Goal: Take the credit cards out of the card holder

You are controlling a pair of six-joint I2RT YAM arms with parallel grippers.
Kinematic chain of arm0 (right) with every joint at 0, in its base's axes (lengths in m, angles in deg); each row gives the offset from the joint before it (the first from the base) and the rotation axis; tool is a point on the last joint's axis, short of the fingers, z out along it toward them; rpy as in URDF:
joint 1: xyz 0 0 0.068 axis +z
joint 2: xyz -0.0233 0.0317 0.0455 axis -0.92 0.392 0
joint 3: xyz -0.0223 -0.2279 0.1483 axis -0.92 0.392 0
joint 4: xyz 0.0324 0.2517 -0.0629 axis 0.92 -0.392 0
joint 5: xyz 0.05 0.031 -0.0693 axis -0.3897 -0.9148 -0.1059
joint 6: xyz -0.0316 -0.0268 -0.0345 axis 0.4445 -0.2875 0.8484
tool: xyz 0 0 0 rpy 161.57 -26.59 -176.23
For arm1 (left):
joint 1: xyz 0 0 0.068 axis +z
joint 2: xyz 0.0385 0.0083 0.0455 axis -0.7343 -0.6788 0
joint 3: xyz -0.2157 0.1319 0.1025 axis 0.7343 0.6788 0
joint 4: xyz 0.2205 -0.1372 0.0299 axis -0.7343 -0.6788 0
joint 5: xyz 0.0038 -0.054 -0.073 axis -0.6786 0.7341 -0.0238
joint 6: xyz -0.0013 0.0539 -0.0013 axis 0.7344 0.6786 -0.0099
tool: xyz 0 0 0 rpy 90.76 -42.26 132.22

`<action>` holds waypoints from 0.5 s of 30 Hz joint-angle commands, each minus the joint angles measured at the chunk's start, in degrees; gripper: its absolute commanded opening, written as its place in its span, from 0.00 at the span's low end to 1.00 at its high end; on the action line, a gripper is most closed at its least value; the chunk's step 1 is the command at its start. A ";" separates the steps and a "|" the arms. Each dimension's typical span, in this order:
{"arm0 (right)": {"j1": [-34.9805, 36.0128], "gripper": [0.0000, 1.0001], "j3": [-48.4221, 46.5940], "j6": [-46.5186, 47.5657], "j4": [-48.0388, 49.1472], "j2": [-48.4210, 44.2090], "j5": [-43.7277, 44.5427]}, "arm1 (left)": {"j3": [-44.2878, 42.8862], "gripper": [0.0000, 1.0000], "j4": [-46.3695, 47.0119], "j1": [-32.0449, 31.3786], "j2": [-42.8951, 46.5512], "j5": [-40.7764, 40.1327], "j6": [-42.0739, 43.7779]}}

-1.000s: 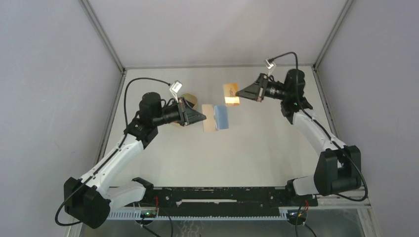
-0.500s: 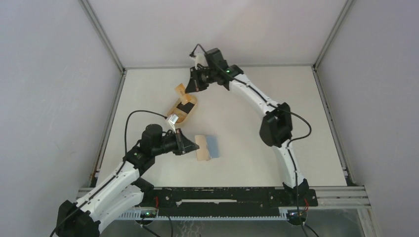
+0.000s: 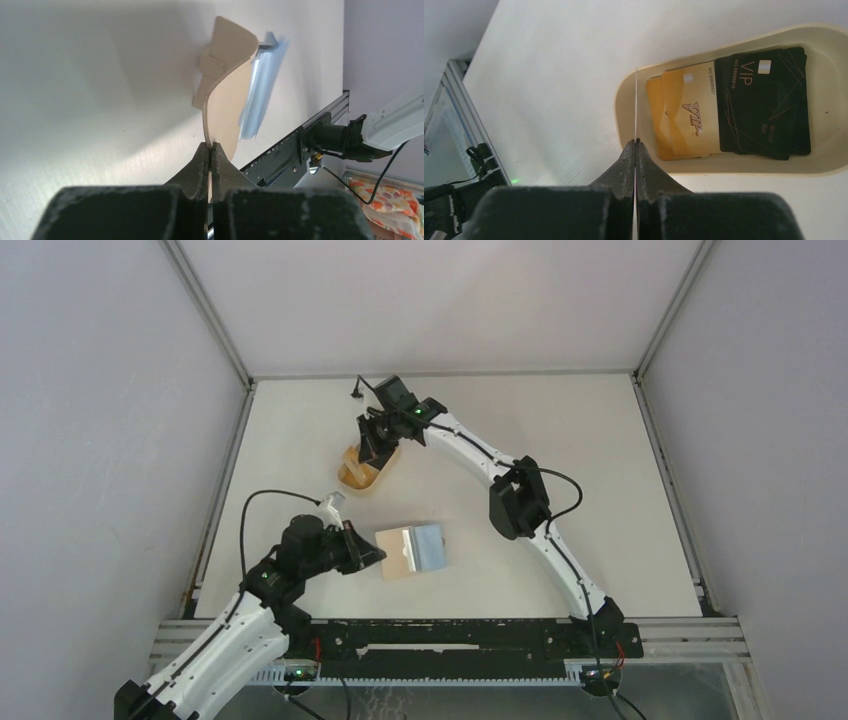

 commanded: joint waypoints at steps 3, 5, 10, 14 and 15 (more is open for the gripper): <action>1.13 0.00 -0.75 2.48 -0.40 0.49 2.52 | 2.21 0.00 -3.77 -0.14 2.04 -3.63 -2.83; 1.22 0.00 -0.58 3.00 -0.93 0.74 3.04 | 2.16 0.00 -4.22 -0.10 2.18 -4.14 -3.04; 1.39 0.00 -0.55 4.52 -2.14 1.40 3.74 | 2.04 0.00 -5.20 -0.14 1.44 -5.01 -3.60; 1.74 0.00 -0.50 5.13 -2.73 1.97 3.73 | 1.74 0.00 -5.97 -0.14 1.42 -6.36 -4.09; 1.98 0.00 -0.49 5.30 -2.82 2.07 3.73 | 1.62 0.00 -6.32 -0.14 1.51 -6.88 -4.19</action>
